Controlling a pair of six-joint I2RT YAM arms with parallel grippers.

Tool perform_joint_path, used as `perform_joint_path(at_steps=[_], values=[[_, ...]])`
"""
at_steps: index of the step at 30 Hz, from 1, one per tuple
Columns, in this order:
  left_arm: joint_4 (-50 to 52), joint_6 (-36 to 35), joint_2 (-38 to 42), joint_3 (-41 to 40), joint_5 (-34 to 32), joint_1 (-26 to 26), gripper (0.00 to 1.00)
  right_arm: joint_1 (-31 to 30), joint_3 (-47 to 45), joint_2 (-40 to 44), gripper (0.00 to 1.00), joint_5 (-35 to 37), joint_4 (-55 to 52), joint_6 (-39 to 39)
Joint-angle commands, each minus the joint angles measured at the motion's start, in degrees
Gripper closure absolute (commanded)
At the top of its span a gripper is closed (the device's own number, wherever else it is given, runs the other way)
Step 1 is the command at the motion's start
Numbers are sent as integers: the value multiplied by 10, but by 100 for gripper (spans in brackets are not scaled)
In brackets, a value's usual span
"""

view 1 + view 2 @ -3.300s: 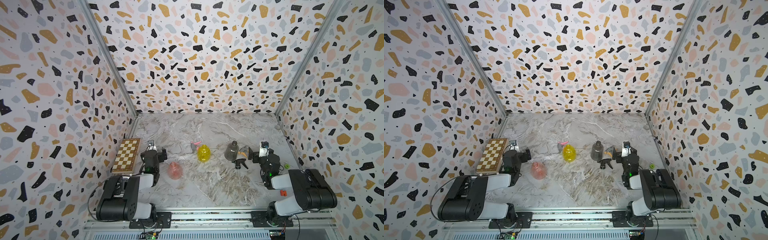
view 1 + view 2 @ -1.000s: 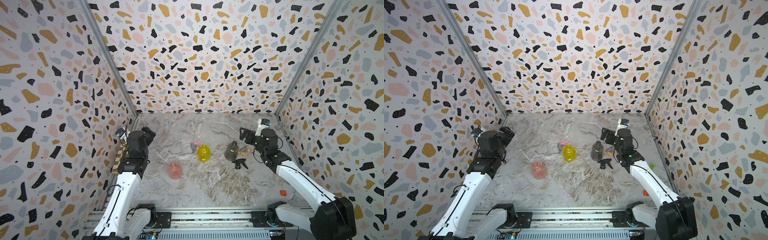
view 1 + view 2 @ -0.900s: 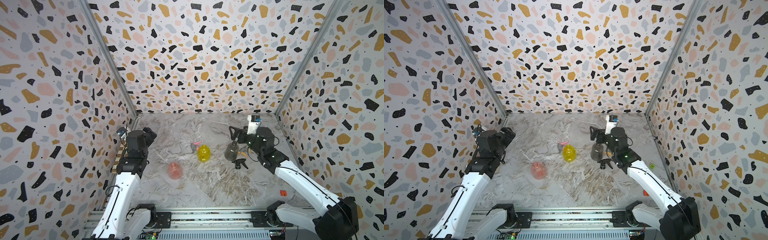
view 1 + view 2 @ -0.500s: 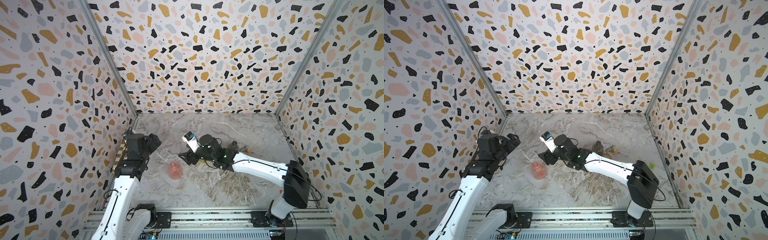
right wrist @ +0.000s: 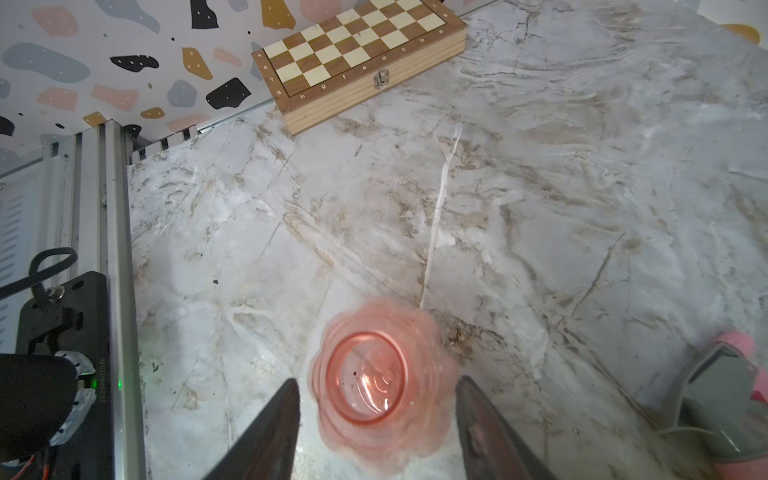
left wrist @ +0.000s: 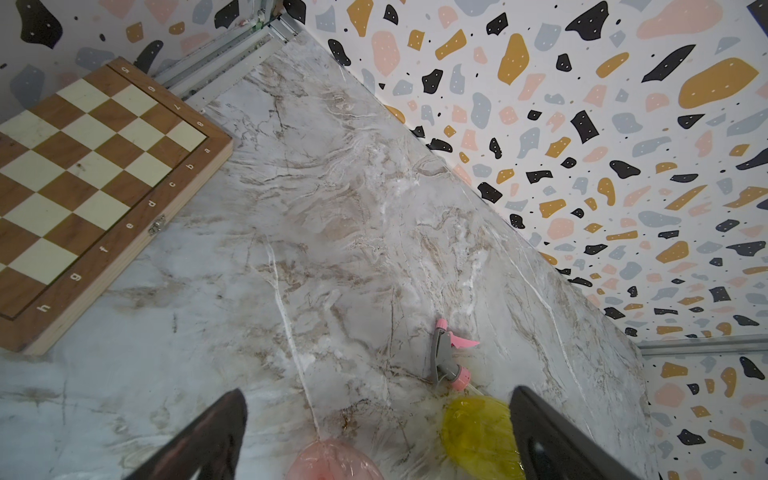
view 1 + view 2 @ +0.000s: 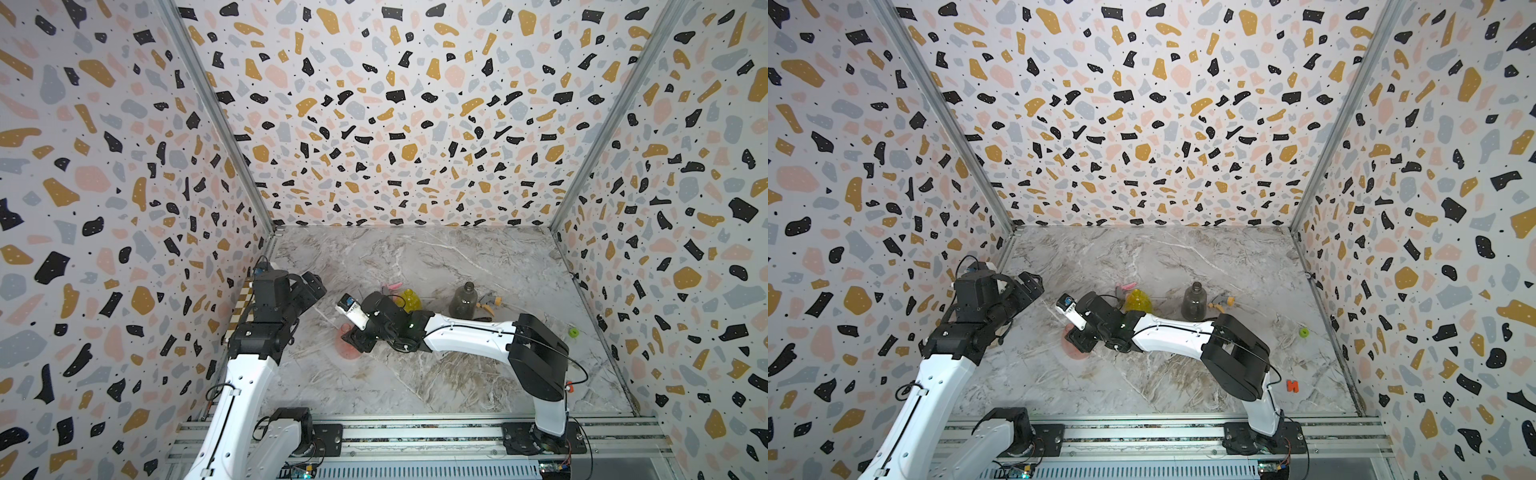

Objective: Attach spray nozzles to spray bottles
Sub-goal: Pick up the spray bottle from the center of the board.

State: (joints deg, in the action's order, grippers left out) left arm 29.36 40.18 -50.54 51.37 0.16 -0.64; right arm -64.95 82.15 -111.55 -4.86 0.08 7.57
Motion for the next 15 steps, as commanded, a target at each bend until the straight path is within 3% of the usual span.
perform_joint_path(at_steps=[1,15], values=[[-6,-10,2,8,9,1,1,-6,26,2,44,13,8,-10],[-6,-10,0,6,12,2,1,-12,35,-21,61,17,15,-13]])
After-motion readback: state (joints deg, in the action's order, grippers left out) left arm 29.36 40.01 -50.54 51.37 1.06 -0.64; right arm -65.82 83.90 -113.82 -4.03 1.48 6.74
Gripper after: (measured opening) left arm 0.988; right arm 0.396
